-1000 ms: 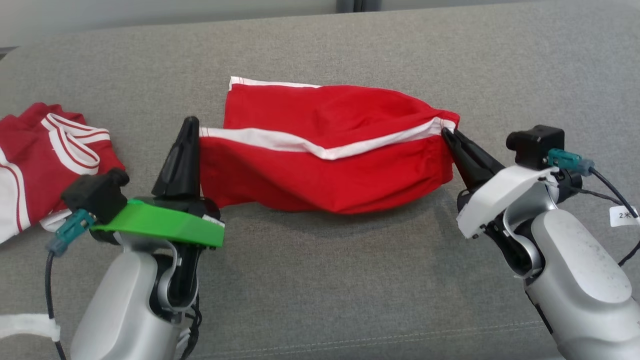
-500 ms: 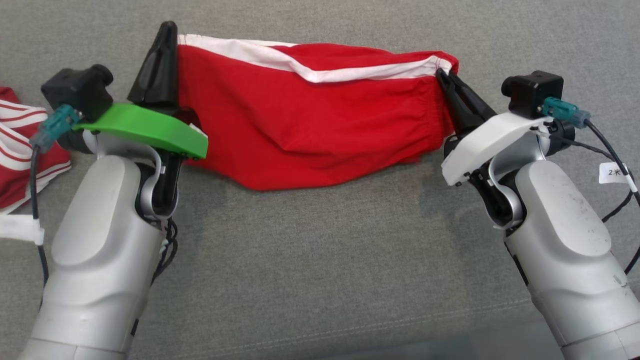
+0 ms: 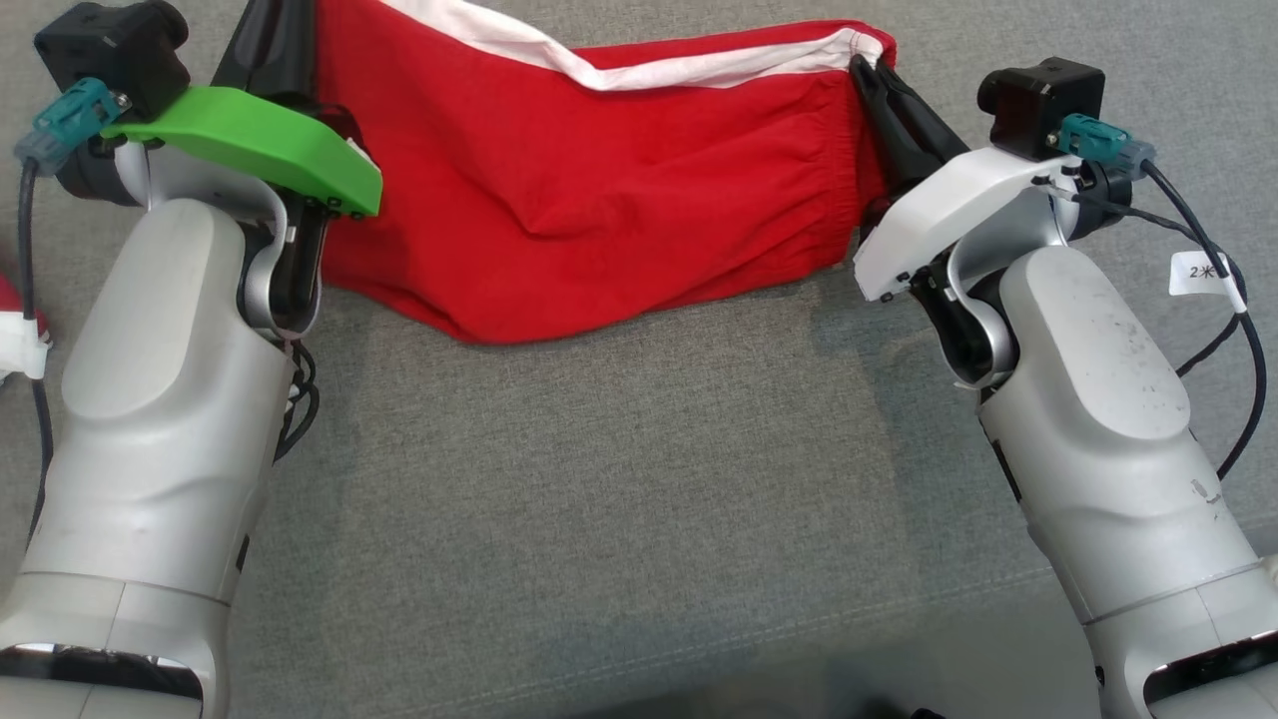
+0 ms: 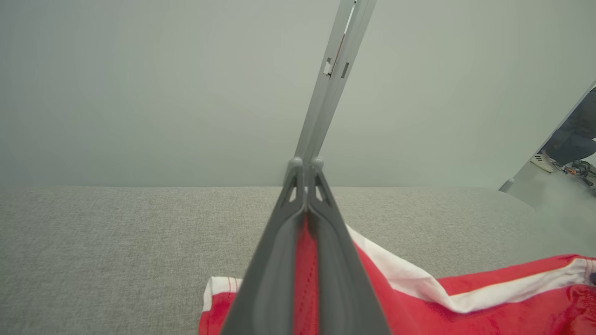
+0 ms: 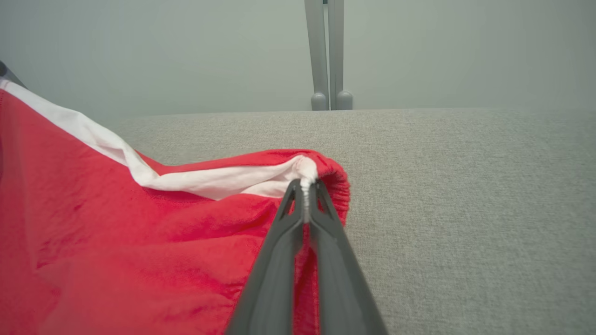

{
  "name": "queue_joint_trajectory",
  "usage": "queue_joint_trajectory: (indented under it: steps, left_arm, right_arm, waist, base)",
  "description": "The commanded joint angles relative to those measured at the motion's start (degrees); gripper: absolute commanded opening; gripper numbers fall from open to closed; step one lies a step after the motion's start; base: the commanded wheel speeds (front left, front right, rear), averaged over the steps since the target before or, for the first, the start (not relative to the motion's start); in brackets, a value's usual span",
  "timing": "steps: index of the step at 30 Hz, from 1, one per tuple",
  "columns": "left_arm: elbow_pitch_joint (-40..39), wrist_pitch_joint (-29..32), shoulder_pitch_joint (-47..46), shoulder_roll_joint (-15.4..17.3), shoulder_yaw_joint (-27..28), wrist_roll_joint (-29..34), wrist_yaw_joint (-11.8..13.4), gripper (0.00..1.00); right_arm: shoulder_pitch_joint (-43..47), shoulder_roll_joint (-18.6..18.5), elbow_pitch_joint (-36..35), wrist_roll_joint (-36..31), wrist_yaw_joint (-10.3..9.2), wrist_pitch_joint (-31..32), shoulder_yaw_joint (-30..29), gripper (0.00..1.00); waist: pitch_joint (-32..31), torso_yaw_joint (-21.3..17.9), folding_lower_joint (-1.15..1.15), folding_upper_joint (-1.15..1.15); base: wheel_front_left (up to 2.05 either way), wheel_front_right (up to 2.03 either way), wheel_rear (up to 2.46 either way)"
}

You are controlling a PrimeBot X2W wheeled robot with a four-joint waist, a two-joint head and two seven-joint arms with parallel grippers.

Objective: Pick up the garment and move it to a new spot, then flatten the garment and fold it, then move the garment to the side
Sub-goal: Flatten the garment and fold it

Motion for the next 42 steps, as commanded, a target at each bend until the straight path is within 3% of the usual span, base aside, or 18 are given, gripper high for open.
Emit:
queue_joint_trajectory:
  steps: [1, 6, 7, 8, 9, 10, 23, 37, 42]
  left_arm:
    - [0.95, -0.29, -1.35, -0.03, 0.07, 0.56, -0.26, 0.00]
    - [4.66, -0.70, -3.51, -0.17, -0.28, 1.64, 0.32, 0.00]
    - [5.48, -0.73, -3.93, -0.12, -0.43, 2.03, 0.66, 0.00]
    - [6.11, -0.81, -4.46, -0.06, -0.52, 2.35, 0.78, 0.24]
    - [6.65, -0.88, -4.92, -0.05, -0.63, 2.75, 1.08, 0.81]
    - [7.07, -1.00, -5.26, 0.04, -0.66, 3.18, 1.29, 1.00]
    - [10.45, -1.23, -0.67, -1.28, 1.30, 4.66, 1.71, 1.00]
    - [15.06, -1.23, 12.08, -1.99, -0.18, 4.36, 3.00, 1.00]
    - [16.50, 0.10, 14.57, -2.09, -0.32, 3.55, 2.69, 1.00]
  right_arm:
    - [-0.62, 0.30, 0.61, -0.51, -0.06, -0.43, -0.13, 0.00]
    - [-1.67, 1.12, 2.57, -0.93, -0.06, -0.20, 0.55, 0.00]
    - [-1.72, 1.27, 2.96, -0.67, -0.06, -0.10, 0.87, 0.45]
    - [-1.84, 1.36, 3.26, -0.39, -0.06, -0.08, 1.18, 1.00]
    - [-2.00, 1.43, 3.54, -0.02, -0.06, -0.26, 1.19, 1.00]
    - [-2.16, 1.47, 3.89, 0.11, -0.06, -0.43, 1.25, 1.00]
    - [3.03, 1.10, 6.08, 0.65, -0.06, -0.36, -2.40, 1.00]
    - [23.78, 2.10, -9.97, -7.72, -0.06, -7.84, -10.97, 1.00]
    - [31.52, 2.48, -16.13, -8.56, -0.06, -9.38, -11.35, 1.00]
  waist:
    - [0.41, -0.34, 0.00, 0.00]
    - [0.90, -0.85, 0.00, 0.00]
    - [0.98, -0.93, 0.00, 0.00]
    - [1.04, -1.00, 0.00, 0.00]
    - [1.11, -1.03, 0.00, 0.00]
    - [1.17, -1.05, 0.00, 0.00]
    - [-3.79, 0.90, 0.00, 0.00]
    - [-12.27, 1.58, 0.00, 0.00]
    - [-13.87, 1.03, 0.00, 0.00]
  base:
    - [0.00, 0.00, 0.00]
    - [0.00, 0.00, 0.00]
    - [0.00, 0.00, 0.00]
    - [0.00, 0.00, 0.00]
    - [0.00, 0.00, 0.00]
    - [0.00, 0.00, 0.00]
    - [0.00, 0.00, 0.00]
    - [0.00, 0.00, 0.00]
    - [0.00, 0.00, 0.00]
